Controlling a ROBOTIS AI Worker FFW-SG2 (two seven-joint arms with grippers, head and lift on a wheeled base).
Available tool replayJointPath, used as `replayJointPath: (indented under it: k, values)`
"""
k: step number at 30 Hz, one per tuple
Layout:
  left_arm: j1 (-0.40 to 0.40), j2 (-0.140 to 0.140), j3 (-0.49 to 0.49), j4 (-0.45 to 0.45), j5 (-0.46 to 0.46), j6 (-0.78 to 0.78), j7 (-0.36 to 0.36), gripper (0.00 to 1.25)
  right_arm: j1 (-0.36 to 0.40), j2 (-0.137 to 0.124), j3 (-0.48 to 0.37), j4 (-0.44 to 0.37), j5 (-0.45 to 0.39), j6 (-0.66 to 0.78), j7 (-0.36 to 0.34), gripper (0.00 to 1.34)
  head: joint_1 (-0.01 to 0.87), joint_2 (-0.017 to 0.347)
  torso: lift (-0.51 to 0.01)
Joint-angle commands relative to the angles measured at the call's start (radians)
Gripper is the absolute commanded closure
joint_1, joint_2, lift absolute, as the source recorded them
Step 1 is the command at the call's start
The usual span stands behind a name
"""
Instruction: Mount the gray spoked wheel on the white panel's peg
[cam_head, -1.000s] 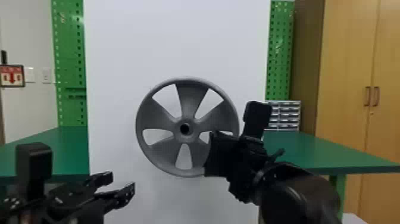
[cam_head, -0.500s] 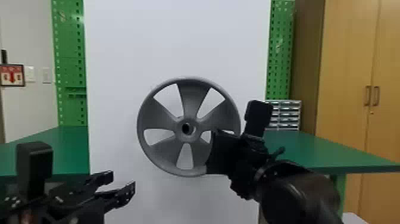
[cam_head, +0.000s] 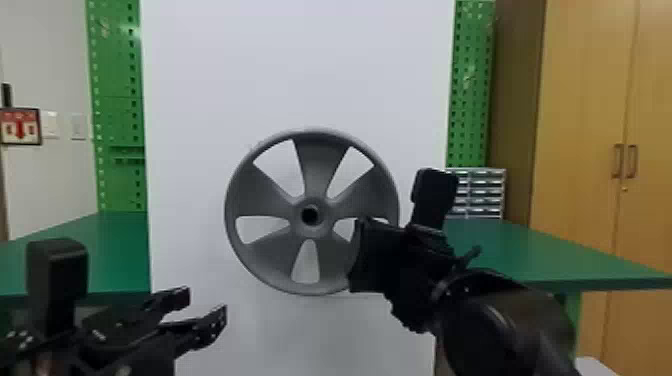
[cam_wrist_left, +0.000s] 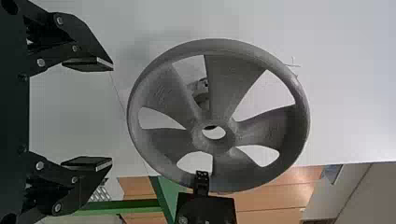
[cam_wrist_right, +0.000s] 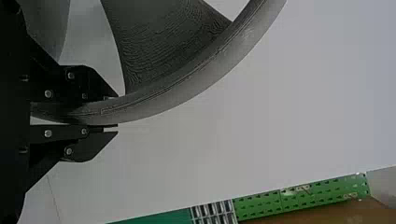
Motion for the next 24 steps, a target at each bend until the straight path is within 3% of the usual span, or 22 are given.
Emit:
replayJointPath:
  k: [1, 10, 24]
  values:
    - [0.0, 0.0, -0.001, 0.0, 0.0, 0.0, 0.0, 0.52, -0.002, -0.001, -0.005, 0.003, 0.005, 0.0, 0.005, 1.21, 0.12, -0.008, -0.435]
    - [0.0, 0.0, -0.001, 0.0, 0.002, 0.0, 0.0, 0.52, -0.004, -0.003, -0.014, 0.013, 0.0, 0.0, 0.009, 1.21, 0.12, -0.008, -0.435]
    - [0.0, 0.0, 0.001, 0.0, 0.0, 0.0, 0.0, 0.53, -0.011, -0.001, -0.022, 0.047, -0.002, -0.001, 0.086, 1.21, 0.12, -0.008, -0.435]
